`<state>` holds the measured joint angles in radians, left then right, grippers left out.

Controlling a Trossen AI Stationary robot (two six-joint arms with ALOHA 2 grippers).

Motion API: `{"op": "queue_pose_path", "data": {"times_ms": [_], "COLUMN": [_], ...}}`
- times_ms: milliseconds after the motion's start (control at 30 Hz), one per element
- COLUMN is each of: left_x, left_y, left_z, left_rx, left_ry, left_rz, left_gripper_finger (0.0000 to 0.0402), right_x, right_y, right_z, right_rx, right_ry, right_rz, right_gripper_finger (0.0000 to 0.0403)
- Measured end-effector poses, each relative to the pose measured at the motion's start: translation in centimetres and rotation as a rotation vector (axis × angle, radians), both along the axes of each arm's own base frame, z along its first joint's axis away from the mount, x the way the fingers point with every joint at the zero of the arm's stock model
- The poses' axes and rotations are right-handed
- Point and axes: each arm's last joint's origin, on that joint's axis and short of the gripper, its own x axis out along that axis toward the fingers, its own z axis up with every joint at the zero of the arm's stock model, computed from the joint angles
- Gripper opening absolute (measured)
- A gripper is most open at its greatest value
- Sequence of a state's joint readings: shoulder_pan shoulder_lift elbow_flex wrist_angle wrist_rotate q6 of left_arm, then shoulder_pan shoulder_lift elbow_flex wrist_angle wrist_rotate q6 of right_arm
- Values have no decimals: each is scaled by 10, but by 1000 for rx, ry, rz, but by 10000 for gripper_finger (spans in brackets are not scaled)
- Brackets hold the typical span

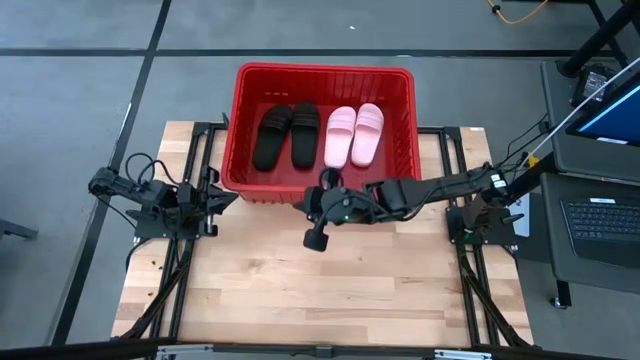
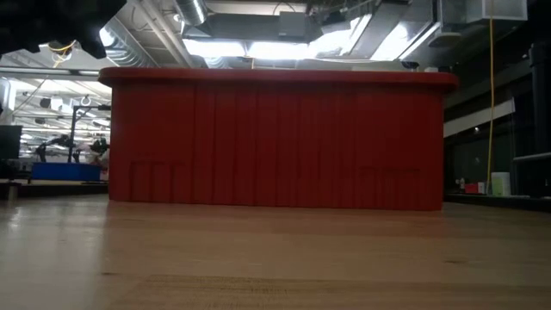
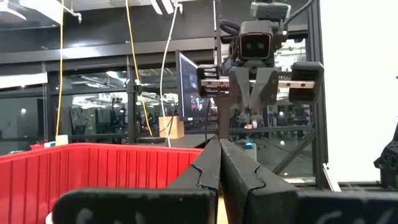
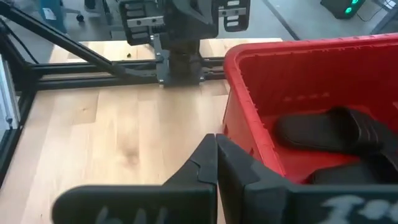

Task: Pick and place slides into bin
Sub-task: Return to Home Position

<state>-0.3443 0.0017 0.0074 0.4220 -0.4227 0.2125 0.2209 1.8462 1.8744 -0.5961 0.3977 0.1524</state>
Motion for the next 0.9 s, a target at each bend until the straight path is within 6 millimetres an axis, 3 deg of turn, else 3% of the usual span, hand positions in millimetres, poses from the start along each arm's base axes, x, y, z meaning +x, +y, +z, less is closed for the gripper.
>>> {"op": "queue_pose_path", "data": {"times_ms": [133,333,433,533,700,900], "left_x": [0,0,0,0,0,-1], "left_y": [0,2,3,3,6,9], "left_z": [0,-2,-2,-2,-4,-5], "left_rx": [-2,-29,-56,-72,-109,-143], "left_ry": [-1,24,29,31,49,64], "left_rz": [4,75,93,105,204,291], "left_gripper_finger": [2,2,2,2,2,2], "right_x": [0,4,-6,-26,-82,-157], "right_y": [2,3,2,-3,-14,-29], "right_z": [-5,-56,-66,-56,-47,-65], "right_rx": [0,62,106,122,126,118], "right_ry": [1,-19,-48,-118,-232,-380], "right_rz": [2,-28,-22,-18,5,35], "right_gripper_finger": [3,3,3,4,3,4]}}
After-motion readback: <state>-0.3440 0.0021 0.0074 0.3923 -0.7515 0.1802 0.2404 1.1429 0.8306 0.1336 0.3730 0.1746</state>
